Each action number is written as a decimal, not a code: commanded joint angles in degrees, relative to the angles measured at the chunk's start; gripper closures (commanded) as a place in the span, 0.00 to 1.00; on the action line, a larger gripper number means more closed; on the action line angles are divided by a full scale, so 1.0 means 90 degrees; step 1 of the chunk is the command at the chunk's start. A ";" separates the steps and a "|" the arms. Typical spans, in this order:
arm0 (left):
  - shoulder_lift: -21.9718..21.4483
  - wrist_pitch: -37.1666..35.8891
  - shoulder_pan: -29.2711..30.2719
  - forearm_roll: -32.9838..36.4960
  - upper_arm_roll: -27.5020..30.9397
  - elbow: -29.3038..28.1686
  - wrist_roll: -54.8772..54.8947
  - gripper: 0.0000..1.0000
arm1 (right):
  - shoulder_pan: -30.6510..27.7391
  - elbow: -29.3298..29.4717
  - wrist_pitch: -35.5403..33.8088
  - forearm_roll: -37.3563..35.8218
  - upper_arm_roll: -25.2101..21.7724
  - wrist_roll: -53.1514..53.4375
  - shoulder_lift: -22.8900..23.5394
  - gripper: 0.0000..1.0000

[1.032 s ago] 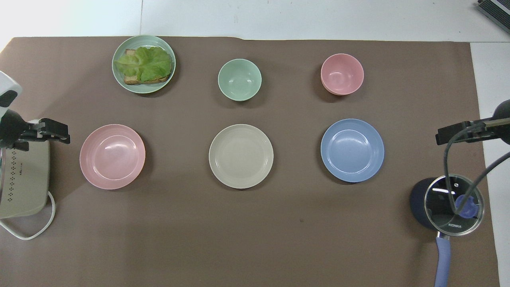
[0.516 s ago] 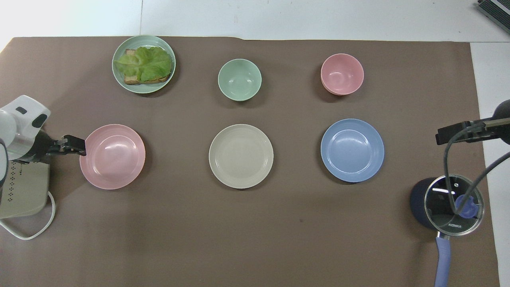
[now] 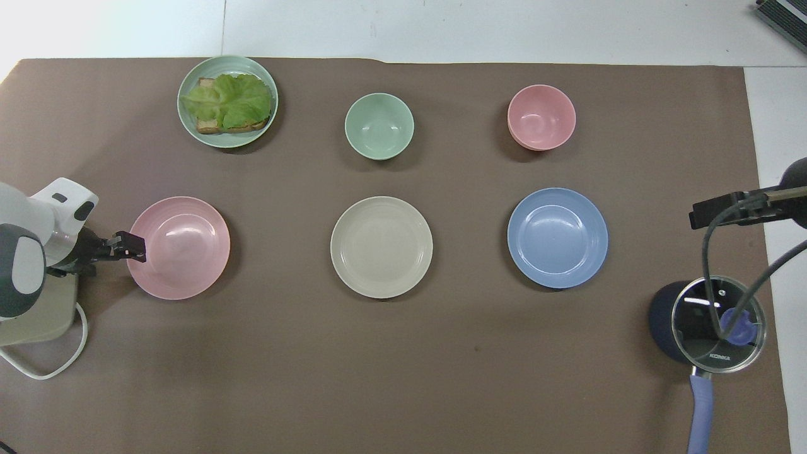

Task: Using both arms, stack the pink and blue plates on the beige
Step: 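Reach the left gripper toward the rim of the pink plate, then grip the pink plate rim and slide it onto the beige plate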

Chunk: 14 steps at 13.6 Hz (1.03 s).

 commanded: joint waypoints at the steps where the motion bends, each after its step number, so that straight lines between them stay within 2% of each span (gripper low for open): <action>1: -0.0169 0.0187 0.0037 -0.0080 -0.0044 -0.0287 -0.0095 0.00 | -0.0040 0.0014 0.0013 0.0004 0.0001 0.0065 -0.0005 0.00; 4: -0.0004 0.0323 -0.0031 -0.0090 -0.0044 -0.0337 -0.0885 0.00 | -0.0040 0.0014 0.0023 0.0004 -0.0028 0.0065 -0.0005 0.00; 6: -0.0003 0.0363 -0.0042 -0.0090 -0.0044 -0.0337 -0.0936 0.00 | -0.0040 0.0014 0.0023 0.0004 -0.0028 0.0065 -0.0005 0.00; 8: -0.0003 0.0343 -0.0051 -0.0099 -0.0044 -0.0346 -0.0955 0.58 | -0.0040 0.0014 0.0023 0.0004 -0.0028 0.0065 -0.0005 0.00; 9: -0.0013 0.0334 -0.0051 -0.0100 -0.0044 -0.0346 -0.0955 0.77 | -0.0040 0.0014 0.0013 0.0004 -0.0028 0.0065 -0.0005 0.00; 11: -0.0013 0.0334 -0.0032 -0.0100 -0.0044 -0.0346 -0.0955 0.99 | -0.0040 0.0014 0.0023 0.0004 -0.0028 0.0065 -0.0005 0.00; 14: -0.0013 0.0334 -0.0042 -0.0100 -0.0044 -0.0346 -0.0965 1.00 | -0.0040 0.0014 0.0013 0.0004 -0.0028 0.0065 -0.0005 0.00</action>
